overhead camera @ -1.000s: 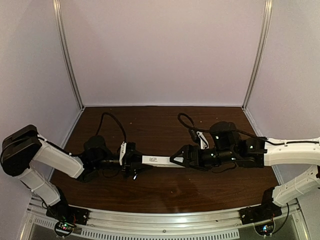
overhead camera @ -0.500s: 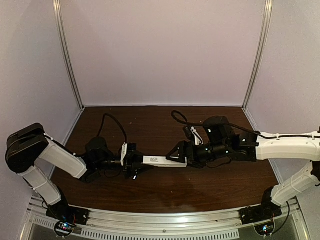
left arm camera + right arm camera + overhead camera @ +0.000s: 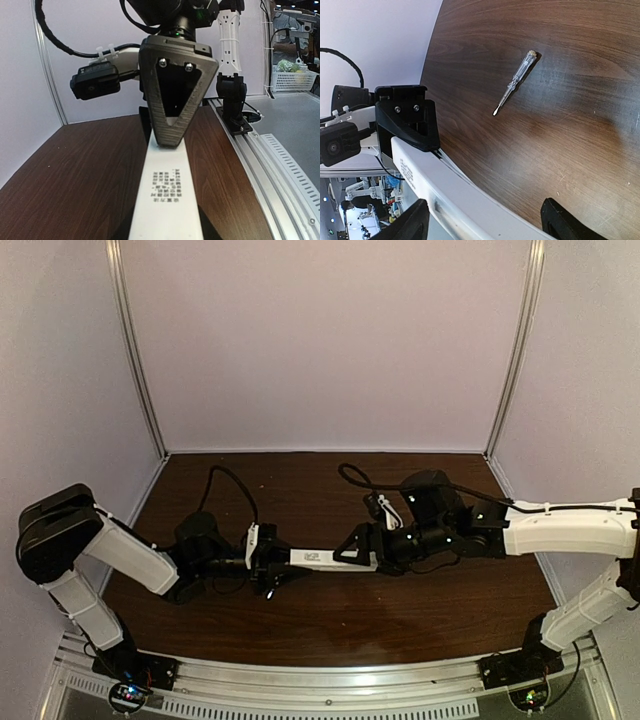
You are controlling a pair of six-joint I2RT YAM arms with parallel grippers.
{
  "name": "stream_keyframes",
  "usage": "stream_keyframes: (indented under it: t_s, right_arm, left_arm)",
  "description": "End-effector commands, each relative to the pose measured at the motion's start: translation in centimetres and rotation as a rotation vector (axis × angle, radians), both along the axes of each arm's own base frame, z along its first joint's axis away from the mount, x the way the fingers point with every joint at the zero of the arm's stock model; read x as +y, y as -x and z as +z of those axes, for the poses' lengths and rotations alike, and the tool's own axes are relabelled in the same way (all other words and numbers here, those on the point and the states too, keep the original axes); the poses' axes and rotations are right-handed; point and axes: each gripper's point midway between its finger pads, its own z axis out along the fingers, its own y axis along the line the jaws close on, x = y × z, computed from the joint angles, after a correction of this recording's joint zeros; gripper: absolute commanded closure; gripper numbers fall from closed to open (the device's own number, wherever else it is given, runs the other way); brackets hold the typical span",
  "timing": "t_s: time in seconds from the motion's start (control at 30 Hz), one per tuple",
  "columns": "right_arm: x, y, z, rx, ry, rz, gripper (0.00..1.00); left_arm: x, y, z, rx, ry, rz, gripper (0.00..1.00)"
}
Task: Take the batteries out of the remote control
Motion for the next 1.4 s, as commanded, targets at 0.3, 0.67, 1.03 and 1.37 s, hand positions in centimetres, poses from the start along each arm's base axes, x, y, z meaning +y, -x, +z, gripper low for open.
stream_keyframes:
  t_s: [0.3, 0.67, 1.03, 1.37]
  right_arm:
    - [0.4, 0.2, 0.2, 0.003, -0.031, 0.021, 0.48]
    - [-0.1, 0.3, 0.0, -0.005, -0.018, 0.013, 0.27]
    - [-1.9, 0.1, 0.3, -0.028, 0.058, -0.031, 0.22]
    - [-4.3, -0.2, -1.2, -0.040, 0.138, -0.070, 0.37]
  left_arm:
    - [-0.2, 0.1, 2.0, -0.063, 0.056, -0.013, 1.00]
    - [0.1, 0.4, 2.4, -0.067, 0.059, -0.015, 1.00]
    - [0.0, 0.4, 2.1, -0.071, 0.038, -0.022, 1.00]
    - [0.2, 0.8, 2.5, -0.078, 0.047, -0.033, 1.00]
